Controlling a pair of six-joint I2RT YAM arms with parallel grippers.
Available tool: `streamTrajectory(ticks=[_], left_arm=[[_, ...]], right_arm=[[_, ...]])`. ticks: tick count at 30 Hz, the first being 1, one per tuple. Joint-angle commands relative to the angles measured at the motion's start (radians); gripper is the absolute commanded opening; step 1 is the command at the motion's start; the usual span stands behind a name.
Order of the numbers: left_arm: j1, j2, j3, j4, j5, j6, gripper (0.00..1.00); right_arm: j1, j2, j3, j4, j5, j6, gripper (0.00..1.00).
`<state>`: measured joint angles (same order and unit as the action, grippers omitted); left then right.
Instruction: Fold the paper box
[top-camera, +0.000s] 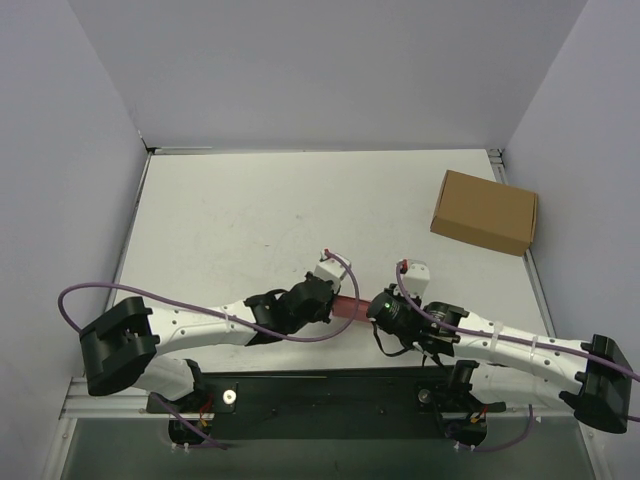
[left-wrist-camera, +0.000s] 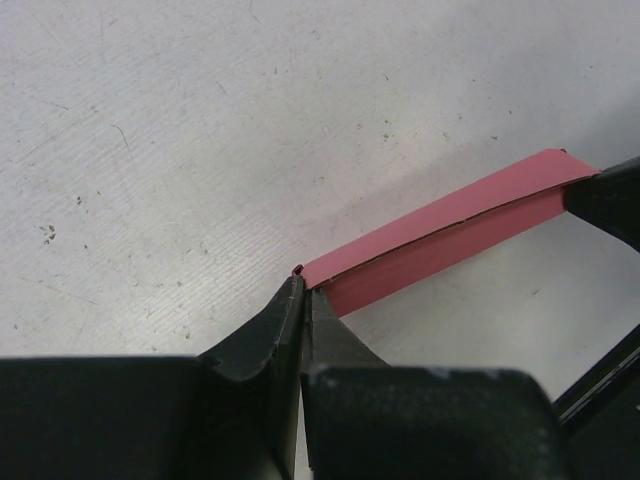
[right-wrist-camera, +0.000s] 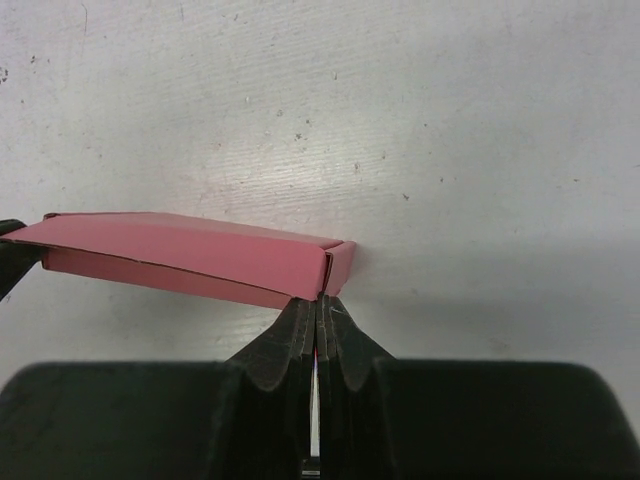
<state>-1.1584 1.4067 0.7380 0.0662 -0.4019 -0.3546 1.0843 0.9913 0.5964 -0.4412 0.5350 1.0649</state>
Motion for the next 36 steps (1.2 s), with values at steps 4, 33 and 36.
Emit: streamTrajectory(ticks=[4,33,36], left_arm=[[0.000,-0.035,-0.048,-0.181,0.077,0.025,0.10],[0.181,-0.385,-0.157,-0.099,0.362,-0.004,0.67],[0.215,-0.359,-0.155,-0.017,0.402,0.037,0.61]], right_arm=[[0.016,0.070,-0.006,-0.136,0.025,0.052,0.00],[0.035,0.078,0.056,-0.183,0.057,0.073,0.00],[0.035,0.076,0.057,-0.182,0.059,0.073,0.00]])
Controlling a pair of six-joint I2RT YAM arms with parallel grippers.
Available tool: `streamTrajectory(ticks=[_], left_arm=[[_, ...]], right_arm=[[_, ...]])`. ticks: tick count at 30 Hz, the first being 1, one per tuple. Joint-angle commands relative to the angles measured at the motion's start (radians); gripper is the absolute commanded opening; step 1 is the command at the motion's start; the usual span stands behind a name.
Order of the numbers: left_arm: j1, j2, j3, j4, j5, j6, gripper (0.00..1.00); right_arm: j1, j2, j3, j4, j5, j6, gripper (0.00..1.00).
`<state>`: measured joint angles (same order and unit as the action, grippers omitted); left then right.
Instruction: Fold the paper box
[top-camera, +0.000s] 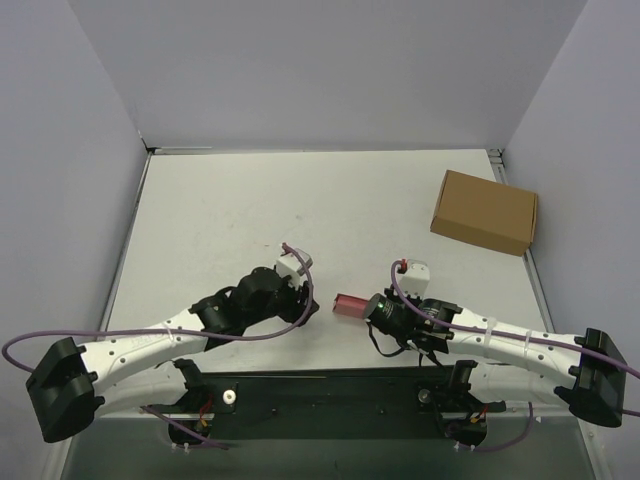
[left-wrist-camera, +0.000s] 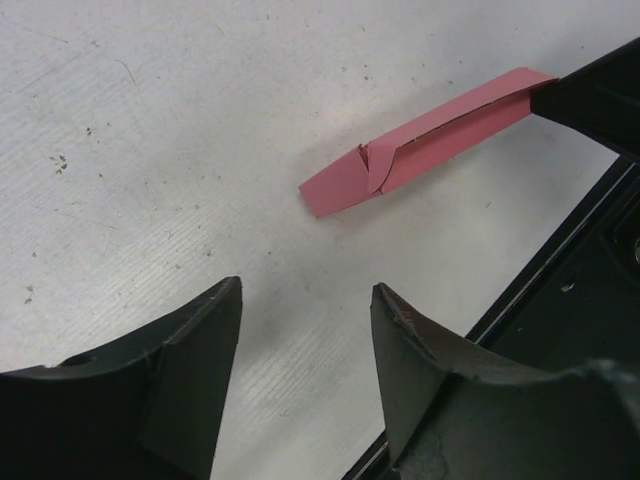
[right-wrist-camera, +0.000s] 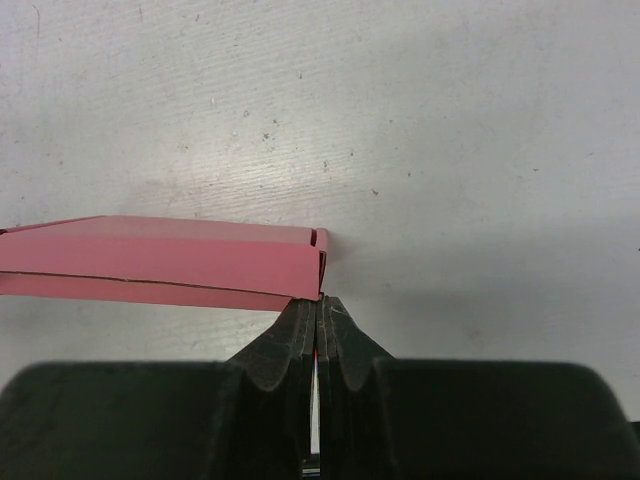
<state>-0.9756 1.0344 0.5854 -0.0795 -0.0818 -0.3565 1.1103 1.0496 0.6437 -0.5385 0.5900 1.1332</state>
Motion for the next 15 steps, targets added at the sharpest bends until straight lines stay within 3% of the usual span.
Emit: streamTrajectory(ticks=[1,15], left_arm=[[0.032,0.039,0.004,0.154,0.117,0.045,0.59],[0.029,0.190,0.102,0.244,0.169,0.070,0.51]], right_arm=[[0.010,0.018,0.010,-0.086,0.004,0.005,0.00],[0.011,0.015,0.008,-0.086,0.002,0.013,0.00]])
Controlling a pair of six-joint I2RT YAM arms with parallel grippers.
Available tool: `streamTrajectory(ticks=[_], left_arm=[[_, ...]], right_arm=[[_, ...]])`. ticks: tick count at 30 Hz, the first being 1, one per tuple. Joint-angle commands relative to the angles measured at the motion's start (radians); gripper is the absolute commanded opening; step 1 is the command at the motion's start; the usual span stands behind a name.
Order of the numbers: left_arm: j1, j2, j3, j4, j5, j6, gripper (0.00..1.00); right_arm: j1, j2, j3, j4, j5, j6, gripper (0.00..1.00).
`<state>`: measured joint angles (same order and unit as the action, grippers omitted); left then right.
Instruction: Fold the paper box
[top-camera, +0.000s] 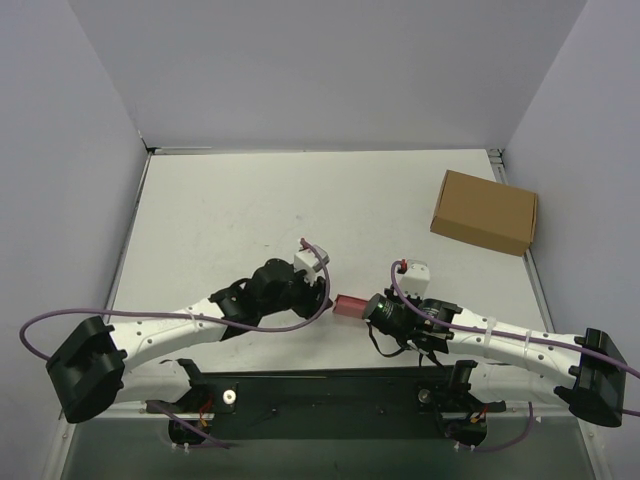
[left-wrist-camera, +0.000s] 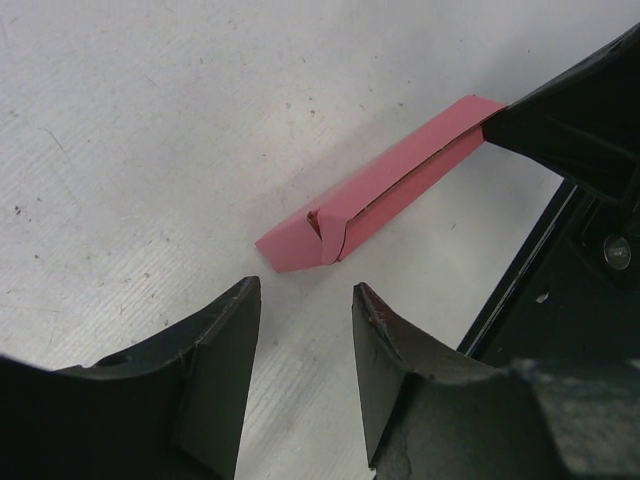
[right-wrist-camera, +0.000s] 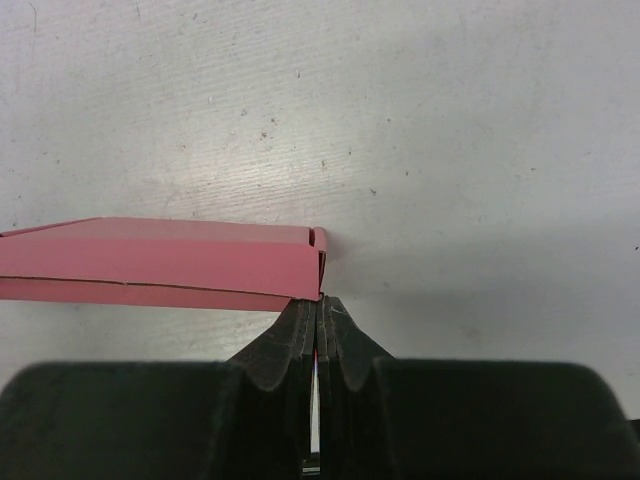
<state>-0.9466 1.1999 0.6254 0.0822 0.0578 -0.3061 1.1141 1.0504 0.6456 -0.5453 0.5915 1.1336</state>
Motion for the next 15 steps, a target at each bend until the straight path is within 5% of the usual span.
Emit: streamTrajectory(ticks=[1,15], left_arm=[[0.000,0.030,0.065,0.086,0.033,0.019,0.51],[-0.014,0.087,0.085,0.126,0.039,0.015,0.41]], right_arm=[[0.007,0.013,0.005,-0.077,-0.001,0.012,0.00],[0.009,0.008,-0.001,-0.079,-0.002,0.018,0.00]])
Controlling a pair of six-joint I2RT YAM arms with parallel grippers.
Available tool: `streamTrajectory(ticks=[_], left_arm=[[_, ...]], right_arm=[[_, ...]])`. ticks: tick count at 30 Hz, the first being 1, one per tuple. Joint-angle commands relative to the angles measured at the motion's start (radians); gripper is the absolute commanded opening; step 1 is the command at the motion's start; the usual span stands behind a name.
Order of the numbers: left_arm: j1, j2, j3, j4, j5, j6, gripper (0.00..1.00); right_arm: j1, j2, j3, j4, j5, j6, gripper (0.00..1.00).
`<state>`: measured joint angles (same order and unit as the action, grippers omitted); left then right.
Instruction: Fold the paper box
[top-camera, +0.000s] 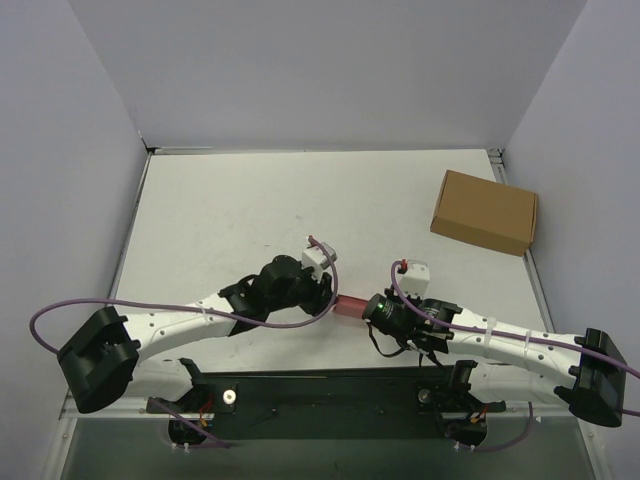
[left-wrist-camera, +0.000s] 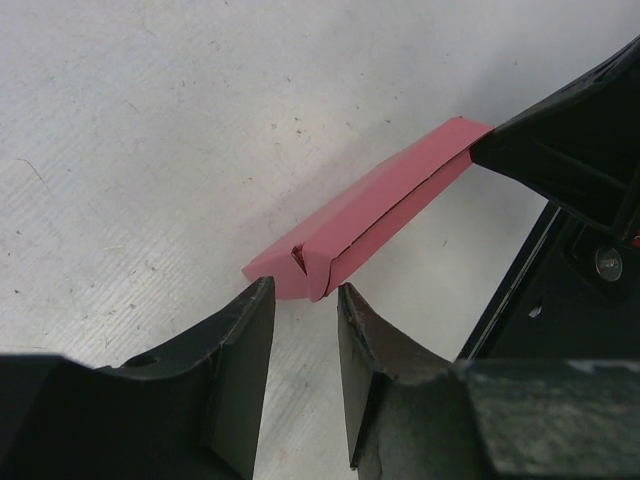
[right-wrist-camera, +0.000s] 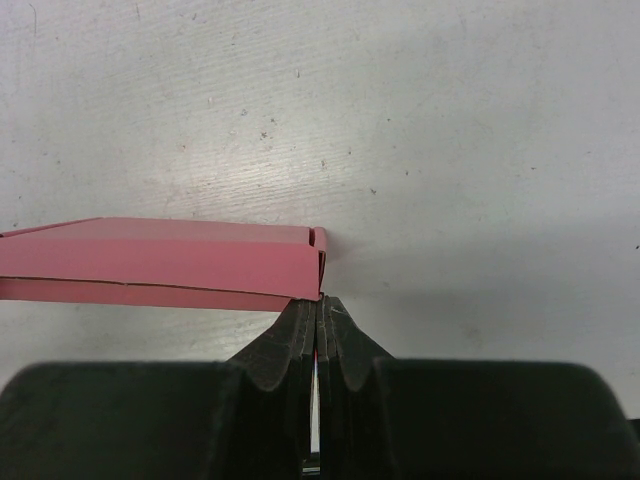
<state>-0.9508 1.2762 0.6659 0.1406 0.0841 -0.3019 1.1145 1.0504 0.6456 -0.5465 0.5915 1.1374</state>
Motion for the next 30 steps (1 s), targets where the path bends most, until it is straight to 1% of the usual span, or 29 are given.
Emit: streamTrajectory(ticks=[1,3,7,15,18,19,20,27,30], left_arm=[[-0.009,0.015,0.049,0.070,0.011,0.010,0.40],[-0.011,0.020,0.054,0.074,0.008,0.010,0.37],[-0.014,0.028,0.060,0.076,0.008,0.012,0.36],[-0.019,0.049,0.070,0.080,0.016,0.014,0.29],[-0.022,0.051,0.075,0.076,0.014,0.014,0.20],[-0.022,0.054,0.075,0.071,0.011,0.014,0.15],[-0.022,0.055,0.080,0.068,0.008,0.012,0.13],[-0.034,0.057,0.084,0.030,-0.026,0.023,0.13],[-0.043,0.060,0.089,0.013,-0.046,0.030,0.15]], right_arm=[[0.008,0.010,-0.001,-0.078,-0.002,0.016,0.00],[0.008,0.007,-0.001,-0.078,-0.002,0.015,0.00],[0.008,0.008,0.000,-0.078,-0.002,0.013,0.00],[0.010,0.008,-0.001,-0.078,-0.004,0.015,0.00],[0.010,0.005,-0.006,-0.078,-0.004,0.016,0.00],[0.010,0.007,-0.006,-0.078,-0.004,0.015,0.00],[0.010,0.007,-0.006,-0.078,-0.004,0.016,0.00],[0.010,0.002,-0.009,-0.078,-0.002,0.018,0.00],[0.010,0.000,-0.009,-0.078,-0.001,0.019,0.00]])
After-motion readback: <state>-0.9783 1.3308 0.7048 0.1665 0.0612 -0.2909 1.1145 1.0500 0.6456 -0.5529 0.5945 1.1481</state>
